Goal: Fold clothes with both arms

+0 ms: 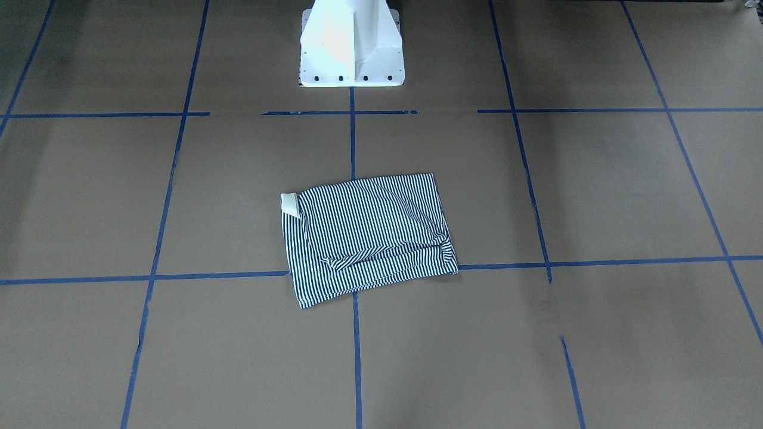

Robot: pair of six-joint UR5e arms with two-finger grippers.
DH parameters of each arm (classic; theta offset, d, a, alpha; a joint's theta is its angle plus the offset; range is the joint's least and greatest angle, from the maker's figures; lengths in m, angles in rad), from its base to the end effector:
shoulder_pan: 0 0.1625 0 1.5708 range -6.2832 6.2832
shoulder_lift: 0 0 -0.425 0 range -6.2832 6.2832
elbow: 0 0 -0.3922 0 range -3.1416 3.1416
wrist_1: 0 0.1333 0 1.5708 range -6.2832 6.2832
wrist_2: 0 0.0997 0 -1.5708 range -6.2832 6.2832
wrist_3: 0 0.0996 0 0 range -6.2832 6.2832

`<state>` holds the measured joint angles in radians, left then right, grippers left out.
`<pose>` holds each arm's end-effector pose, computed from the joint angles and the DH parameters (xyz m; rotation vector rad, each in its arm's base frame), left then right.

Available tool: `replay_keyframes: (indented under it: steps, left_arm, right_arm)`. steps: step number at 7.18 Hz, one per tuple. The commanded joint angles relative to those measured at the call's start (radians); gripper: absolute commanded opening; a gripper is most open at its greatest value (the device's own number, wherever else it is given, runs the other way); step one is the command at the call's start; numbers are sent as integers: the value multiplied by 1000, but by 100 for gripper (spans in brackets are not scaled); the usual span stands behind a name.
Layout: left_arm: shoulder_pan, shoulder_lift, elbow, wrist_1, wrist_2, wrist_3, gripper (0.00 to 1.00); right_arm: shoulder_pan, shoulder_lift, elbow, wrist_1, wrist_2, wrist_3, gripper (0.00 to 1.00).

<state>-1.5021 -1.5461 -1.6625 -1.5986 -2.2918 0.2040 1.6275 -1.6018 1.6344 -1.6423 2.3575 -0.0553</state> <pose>-0.0340 -0.4906 0.6261 0.1397 0.7154 0.2948 0.0896 -0.4714 0.6487 0.0072 -0.7874 0.0166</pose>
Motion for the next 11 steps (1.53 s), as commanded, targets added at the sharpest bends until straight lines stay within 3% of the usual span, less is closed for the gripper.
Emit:
replay_keyframes:
  steps: [1, 3, 7, 11]
  left_arm:
    - [0, 1, 1, -1, -2, -2, 100]
    - [-1, 1, 3, -1, -2, -3, 100]
    - [0, -8, 10, -1, -3, -219, 100]
    - [0, -8, 10, -1, -3, -222, 100]
  right_arm:
    - [0, 3, 4, 19, -1, 14, 100]
    - [0, 0, -1, 58, -1, 17, 100]
    - [0, 2, -1, 58, 3, 19, 100]
    - [0, 3, 4, 58, 6, 19, 100]
